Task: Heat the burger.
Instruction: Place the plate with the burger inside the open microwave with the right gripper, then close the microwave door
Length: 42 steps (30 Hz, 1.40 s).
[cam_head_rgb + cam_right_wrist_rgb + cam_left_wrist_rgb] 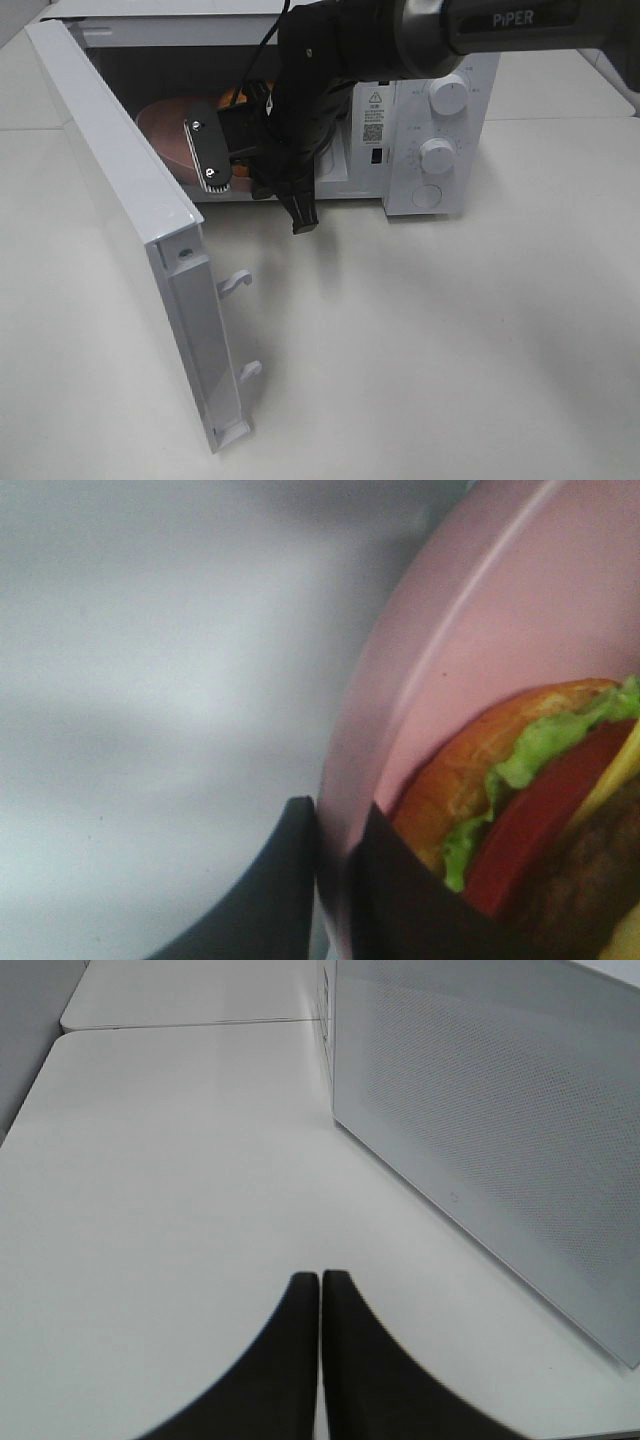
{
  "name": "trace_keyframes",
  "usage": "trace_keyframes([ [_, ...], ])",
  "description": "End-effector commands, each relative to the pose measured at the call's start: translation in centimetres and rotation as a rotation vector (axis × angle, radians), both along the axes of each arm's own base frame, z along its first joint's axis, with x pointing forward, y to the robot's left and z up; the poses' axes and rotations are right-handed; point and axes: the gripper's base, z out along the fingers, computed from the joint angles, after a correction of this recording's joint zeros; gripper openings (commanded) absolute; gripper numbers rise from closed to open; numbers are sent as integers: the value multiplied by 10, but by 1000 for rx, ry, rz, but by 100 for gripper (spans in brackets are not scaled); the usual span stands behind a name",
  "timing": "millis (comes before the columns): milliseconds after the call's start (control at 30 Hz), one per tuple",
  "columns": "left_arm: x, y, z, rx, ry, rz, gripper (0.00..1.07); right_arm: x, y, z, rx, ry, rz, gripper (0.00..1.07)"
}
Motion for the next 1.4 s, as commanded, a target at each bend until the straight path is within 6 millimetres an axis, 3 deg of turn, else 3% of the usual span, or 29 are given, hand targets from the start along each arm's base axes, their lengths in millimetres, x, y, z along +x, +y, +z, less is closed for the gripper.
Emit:
trace_keyframes([
  [33, -2, -1, 0, -11, -26, 1, 0, 3, 2, 14, 80, -13, -85, 2],
  [233, -2, -1, 0, -11, -26, 1, 0, 4, 2, 14, 110, 10, -158, 14],
  [300, -2, -1, 0, -11, -26, 1, 0, 3, 2, 14, 116, 21, -180, 30],
  [400, -2, -1, 0, -11, -26, 1, 0, 3, 2, 14, 116, 22, -182, 36],
  [467, -2, -1, 0, -11, -26, 1, 0, 2, 1, 18, 129, 35, -214, 51],
  [567, -2, -1, 0, -11, -26, 1, 0, 0, -1, 25, 143, 51, -252, 57],
  [667, -2, -1, 0, -11, -26, 1, 0, 0, -2, 28, 152, 62, -278, 58],
  [833, -2, -1, 0, -11, -26, 1, 0, -7, -7, 49, 229, 140, -477, 67],
  [1400, -2, -1, 0, -11, -26, 1, 0, -32, -23, 60, 149, 423, -843, 68],
])
